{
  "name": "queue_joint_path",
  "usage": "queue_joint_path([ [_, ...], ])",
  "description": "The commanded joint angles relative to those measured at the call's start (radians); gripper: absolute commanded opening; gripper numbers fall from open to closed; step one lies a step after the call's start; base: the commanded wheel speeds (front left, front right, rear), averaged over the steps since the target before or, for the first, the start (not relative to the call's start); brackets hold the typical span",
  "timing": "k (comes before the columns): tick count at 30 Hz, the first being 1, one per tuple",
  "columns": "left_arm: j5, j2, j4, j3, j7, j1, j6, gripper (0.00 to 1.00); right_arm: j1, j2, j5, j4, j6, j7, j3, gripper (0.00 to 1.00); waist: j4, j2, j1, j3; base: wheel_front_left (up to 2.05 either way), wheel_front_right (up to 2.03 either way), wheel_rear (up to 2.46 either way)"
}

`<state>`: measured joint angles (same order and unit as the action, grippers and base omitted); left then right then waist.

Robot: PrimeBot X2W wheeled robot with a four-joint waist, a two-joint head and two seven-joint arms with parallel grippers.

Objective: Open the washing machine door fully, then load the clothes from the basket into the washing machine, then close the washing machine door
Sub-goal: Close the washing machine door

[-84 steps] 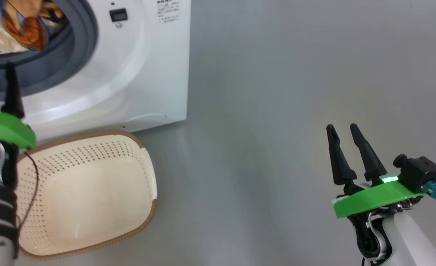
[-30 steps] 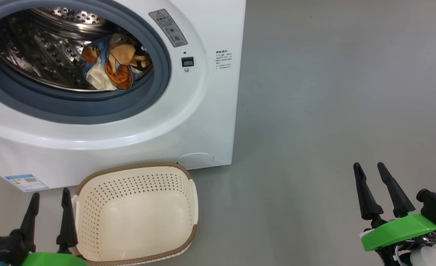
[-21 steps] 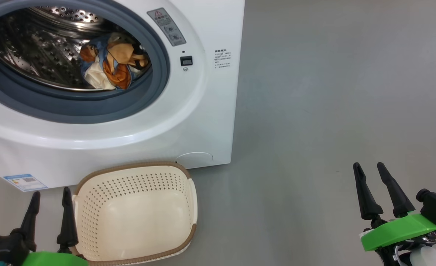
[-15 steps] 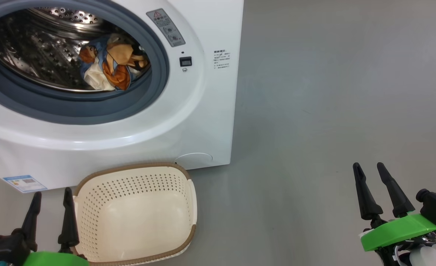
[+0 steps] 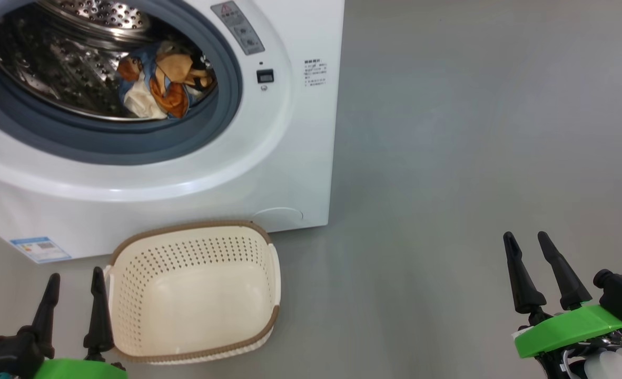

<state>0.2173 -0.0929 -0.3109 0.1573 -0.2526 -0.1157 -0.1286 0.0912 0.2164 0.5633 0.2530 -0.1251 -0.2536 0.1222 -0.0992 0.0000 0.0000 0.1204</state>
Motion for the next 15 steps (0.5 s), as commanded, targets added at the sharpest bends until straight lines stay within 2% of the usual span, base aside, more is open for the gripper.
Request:
queue_joint_path([
  [1, -0.006, -0.016, 0.021, 0.032, -0.009, 0.000, -0.002, 1.00, -0.003, 0.015, -0.006, -0.025, -0.006, -0.008, 0.015, 1.00, 0.001, 0.0000, 0.0000, 0.000, -1.23, 1.23, 0.00],
  [8, -0.004, -0.016, 0.026, 0.030, -0.009, 0.005, -0.002, 1.00, -0.004, 0.017, -0.004, -0.024, -0.006, -0.008, 0.018, 1.00, 0.002, 0.0000, 0.0000, 0.000, -1.07, 1.07, 0.00],
  [15, 0.002, -0.016, 0.035, 0.024, -0.009, 0.004, -0.002, 1.00, -0.001, 0.017, -0.004, -0.025, -0.006, -0.008, 0.014, 1.00, 0.006, 0.0000, 0.0000, 0.008, -0.21, 0.21, 0.00],
])
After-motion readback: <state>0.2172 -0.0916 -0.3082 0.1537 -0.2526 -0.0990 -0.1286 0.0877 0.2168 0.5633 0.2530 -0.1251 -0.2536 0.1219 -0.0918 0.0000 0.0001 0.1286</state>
